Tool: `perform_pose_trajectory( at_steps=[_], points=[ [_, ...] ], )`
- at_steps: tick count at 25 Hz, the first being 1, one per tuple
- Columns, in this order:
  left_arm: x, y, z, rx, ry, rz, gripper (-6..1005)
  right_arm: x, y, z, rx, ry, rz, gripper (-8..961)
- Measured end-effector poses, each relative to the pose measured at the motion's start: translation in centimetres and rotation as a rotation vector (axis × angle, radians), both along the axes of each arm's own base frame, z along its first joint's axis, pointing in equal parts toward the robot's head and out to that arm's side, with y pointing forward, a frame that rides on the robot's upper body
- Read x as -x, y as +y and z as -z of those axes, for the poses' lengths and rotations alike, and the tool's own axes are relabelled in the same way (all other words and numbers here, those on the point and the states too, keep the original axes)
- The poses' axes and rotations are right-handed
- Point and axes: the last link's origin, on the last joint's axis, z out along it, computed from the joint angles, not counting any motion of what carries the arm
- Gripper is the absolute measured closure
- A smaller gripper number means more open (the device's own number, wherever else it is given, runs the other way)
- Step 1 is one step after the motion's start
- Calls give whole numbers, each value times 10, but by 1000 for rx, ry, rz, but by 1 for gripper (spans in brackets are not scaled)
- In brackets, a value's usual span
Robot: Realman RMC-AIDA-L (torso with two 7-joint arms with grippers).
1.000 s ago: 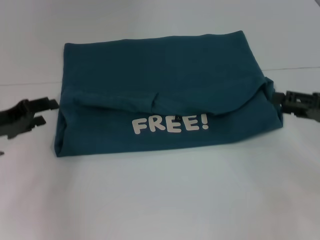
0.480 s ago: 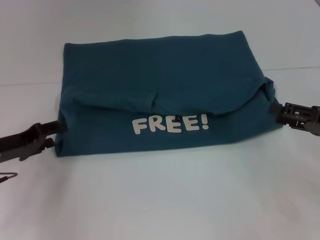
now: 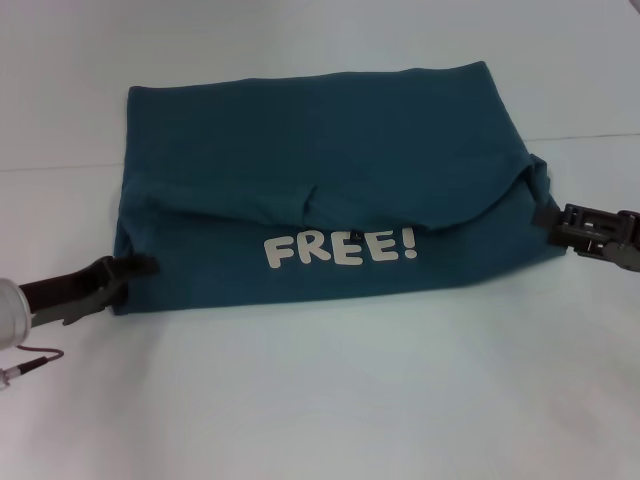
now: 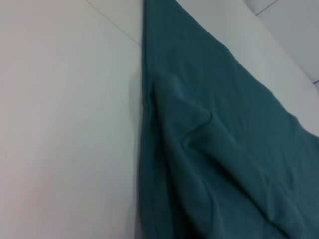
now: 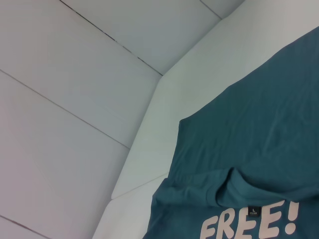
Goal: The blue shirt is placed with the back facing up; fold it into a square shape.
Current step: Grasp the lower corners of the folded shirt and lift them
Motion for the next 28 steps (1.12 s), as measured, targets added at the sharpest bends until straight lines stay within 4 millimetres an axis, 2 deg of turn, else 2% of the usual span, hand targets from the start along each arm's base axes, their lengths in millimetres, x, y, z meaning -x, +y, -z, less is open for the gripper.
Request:
perform_pose_trajectory(
  at_steps=[8, 18, 28],
  points=[
    [-3, -3, 10, 31, 14, 15, 344, -2, -1, 0, -2, 0, 6, 159],
    [-19, 9, 15, 30, 73, 73, 392, 0, -1, 1, -1, 10, 2, 160],
    [-20, 9, 10, 26, 77, 83, 806, 0, 0, 0, 14, -4, -1, 160]
  ],
)
